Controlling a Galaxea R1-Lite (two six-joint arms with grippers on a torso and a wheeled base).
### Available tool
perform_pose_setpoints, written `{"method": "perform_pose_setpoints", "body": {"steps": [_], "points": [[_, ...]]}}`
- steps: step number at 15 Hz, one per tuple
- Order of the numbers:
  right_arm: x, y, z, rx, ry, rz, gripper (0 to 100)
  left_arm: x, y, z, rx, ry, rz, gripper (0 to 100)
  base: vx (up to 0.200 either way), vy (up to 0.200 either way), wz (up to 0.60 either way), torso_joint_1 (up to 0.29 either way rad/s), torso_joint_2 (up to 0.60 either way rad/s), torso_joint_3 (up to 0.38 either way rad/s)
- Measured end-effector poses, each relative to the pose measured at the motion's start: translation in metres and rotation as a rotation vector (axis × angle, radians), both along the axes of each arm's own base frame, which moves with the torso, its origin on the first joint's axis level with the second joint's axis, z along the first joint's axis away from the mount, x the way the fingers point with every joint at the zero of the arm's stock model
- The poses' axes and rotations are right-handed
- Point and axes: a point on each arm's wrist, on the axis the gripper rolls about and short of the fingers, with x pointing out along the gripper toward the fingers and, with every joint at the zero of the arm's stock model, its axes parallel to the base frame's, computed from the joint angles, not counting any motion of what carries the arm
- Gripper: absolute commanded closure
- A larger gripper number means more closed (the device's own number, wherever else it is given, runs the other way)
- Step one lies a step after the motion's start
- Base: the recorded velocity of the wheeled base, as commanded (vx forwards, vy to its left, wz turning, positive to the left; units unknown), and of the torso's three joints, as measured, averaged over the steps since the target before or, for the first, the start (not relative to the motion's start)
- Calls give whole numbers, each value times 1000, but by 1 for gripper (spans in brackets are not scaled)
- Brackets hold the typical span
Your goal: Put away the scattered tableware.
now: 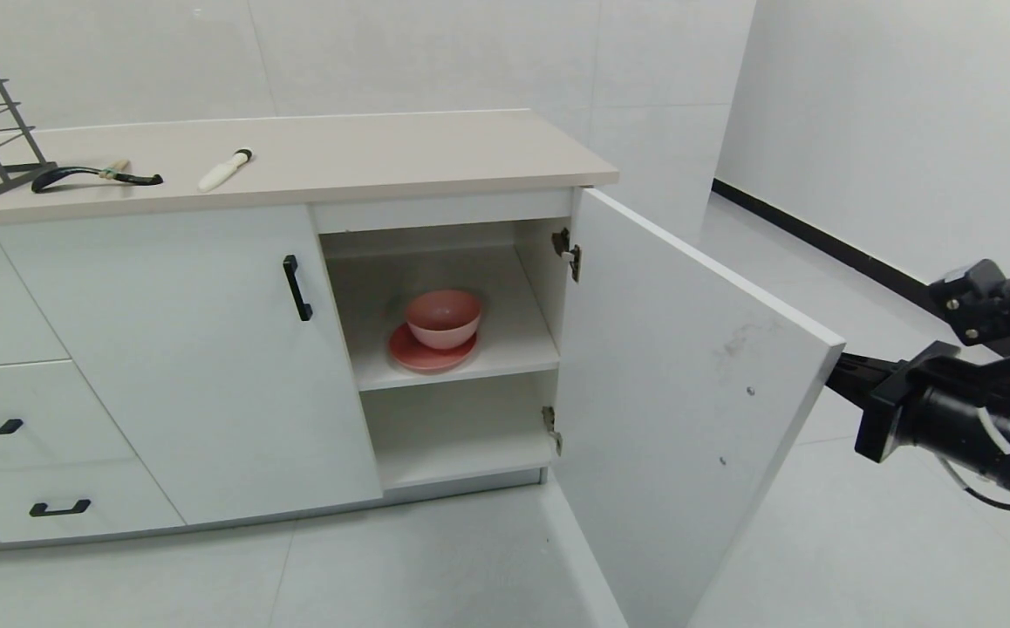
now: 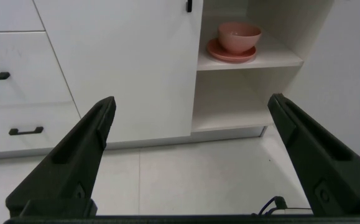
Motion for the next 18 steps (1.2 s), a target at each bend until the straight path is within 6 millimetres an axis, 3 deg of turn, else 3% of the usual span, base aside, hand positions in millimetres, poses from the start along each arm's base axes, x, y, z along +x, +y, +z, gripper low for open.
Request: {"method": "perform_pose_setpoints", "body": {"steps": [18], "points": [[-18, 37, 2, 0, -12, 193, 100, 0, 0, 0, 0, 0, 0, 0, 0, 0, 0, 0, 0, 0]]}}
